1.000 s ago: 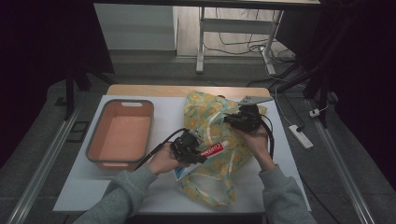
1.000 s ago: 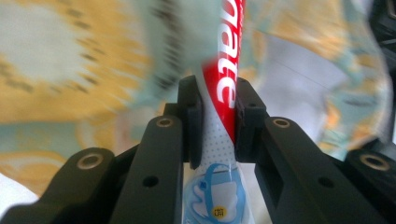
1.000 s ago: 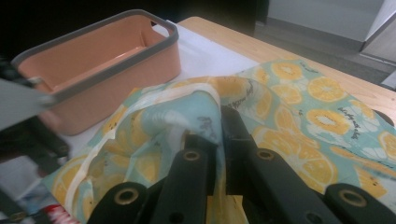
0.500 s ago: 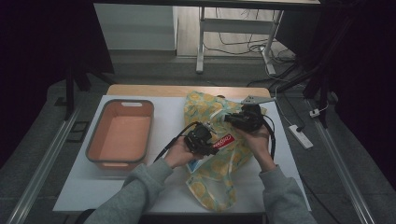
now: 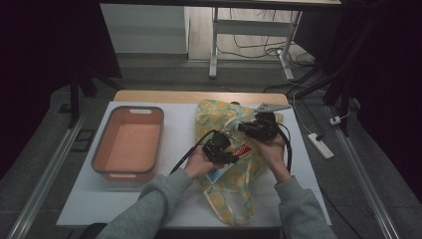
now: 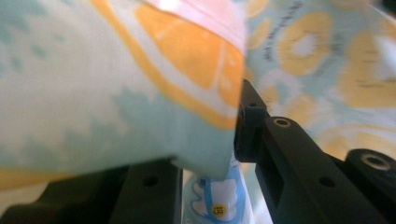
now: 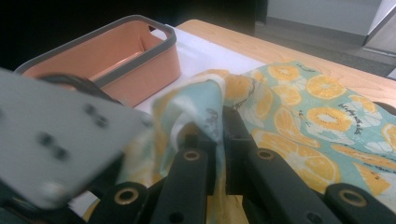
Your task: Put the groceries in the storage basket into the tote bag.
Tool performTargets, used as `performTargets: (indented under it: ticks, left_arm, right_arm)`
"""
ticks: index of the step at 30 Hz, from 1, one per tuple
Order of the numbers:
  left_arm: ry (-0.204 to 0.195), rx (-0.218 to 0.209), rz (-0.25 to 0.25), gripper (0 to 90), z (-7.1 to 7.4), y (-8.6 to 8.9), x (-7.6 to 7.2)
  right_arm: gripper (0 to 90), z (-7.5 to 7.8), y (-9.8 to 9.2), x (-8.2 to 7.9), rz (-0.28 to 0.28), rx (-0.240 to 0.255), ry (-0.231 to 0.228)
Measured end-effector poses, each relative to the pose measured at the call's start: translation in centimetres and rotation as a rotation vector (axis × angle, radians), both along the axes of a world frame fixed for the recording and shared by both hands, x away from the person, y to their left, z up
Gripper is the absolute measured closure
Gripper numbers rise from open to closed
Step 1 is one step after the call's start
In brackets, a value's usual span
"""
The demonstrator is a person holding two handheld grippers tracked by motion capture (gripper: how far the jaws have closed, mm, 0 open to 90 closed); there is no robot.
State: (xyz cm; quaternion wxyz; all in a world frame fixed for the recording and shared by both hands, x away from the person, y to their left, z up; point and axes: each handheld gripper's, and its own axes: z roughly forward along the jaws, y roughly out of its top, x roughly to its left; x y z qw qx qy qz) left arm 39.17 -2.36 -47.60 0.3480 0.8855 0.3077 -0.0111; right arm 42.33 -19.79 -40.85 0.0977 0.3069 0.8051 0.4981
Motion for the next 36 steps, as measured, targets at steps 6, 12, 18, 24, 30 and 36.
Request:
performTargets:
  ticks: [6,12,18,24,30,36]
  left_arm:
    - [-0.025,0.006,0.065,75.4,-1.1,-1.0,0.9]
    - [-0.014,-0.019,0.104,75.3,-2.0,-1.7,1.7]
    - [-0.005,-0.045,0.081,73.6,-2.1,-1.5,1.9]
    - [-0.034,-0.068,0.009,51.2,0.2,0.3,0.4]
    - [-0.058,-0.055,-0.023,44.8,1.2,2.9,-1.5]
    - [-0.087,-0.039,-0.036,41.6,2.0,5.1,-3.1]
  right_arm:
    - [89.0,0.0,0.0,0.0,-0.005,0.013,0.004]
    - [88.9,-0.1,0.0,0.0,-0.008,0.008,0.008]
    - [88.9,-0.5,-0.2,0.4,-0.016,0.001,0.022]
    - [88.8,-0.7,-0.8,0.7,-0.027,0.011,0.034]
    - [88.6,-1.1,-0.8,0.9,-0.026,-0.002,0.045]
    - [88.3,-1.6,-0.6,1.0,-0.017,-0.012,0.052]
